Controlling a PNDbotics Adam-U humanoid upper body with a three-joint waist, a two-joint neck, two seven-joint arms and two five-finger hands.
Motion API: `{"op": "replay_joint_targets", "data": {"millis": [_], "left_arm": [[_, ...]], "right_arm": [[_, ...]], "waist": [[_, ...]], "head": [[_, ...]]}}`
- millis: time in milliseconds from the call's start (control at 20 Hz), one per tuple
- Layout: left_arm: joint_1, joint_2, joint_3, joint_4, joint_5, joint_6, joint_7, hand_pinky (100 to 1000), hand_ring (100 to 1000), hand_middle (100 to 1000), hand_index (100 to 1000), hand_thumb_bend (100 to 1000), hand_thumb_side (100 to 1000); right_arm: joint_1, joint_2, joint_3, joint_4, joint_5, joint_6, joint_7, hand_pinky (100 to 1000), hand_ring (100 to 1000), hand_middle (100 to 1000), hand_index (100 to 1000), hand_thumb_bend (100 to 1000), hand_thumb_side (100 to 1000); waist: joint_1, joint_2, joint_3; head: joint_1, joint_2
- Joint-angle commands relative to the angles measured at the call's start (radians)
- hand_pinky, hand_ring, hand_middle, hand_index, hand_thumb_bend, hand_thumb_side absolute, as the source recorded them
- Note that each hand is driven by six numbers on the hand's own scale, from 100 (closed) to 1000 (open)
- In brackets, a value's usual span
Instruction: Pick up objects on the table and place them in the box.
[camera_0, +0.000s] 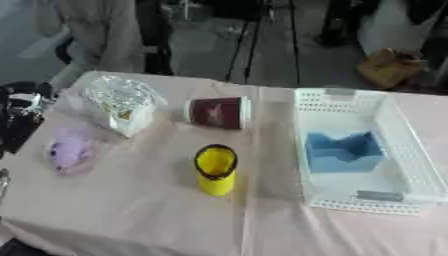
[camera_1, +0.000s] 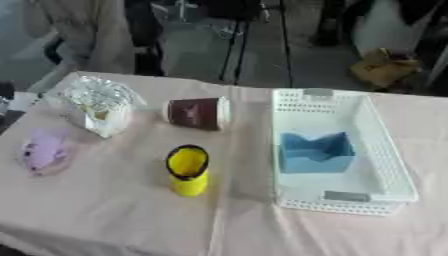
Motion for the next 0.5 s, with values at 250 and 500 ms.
{"op": "replay_joint_targets", "data": {"millis": [250, 500], "left_arm": [[-0.071, 0.119, -0.034, 0.152, -0.230, -0.018, -0.102, 601, 737, 774, 837, 719, 594], [-0.162, 0.213, -0.066, 0.356, -0.456, -0.056, -0.233, 624, 731, 769, 834, 788, 572]], "right_arm": [[-0.007, -0.022, -0.007, -0.007, 0.000, -0.002, 0.003, 587, 646, 799, 884, 100, 459], [-0.007, -0.022, -0.003, -0.004, -0.002, -0.003, 0.008, 587, 646, 799, 884, 100, 460]], "waist": [[0.006, -0.010, -0.007], [0.007, -0.012, -0.014]], "head": [[0.009, 0.006], [0.014, 0.008]]}}
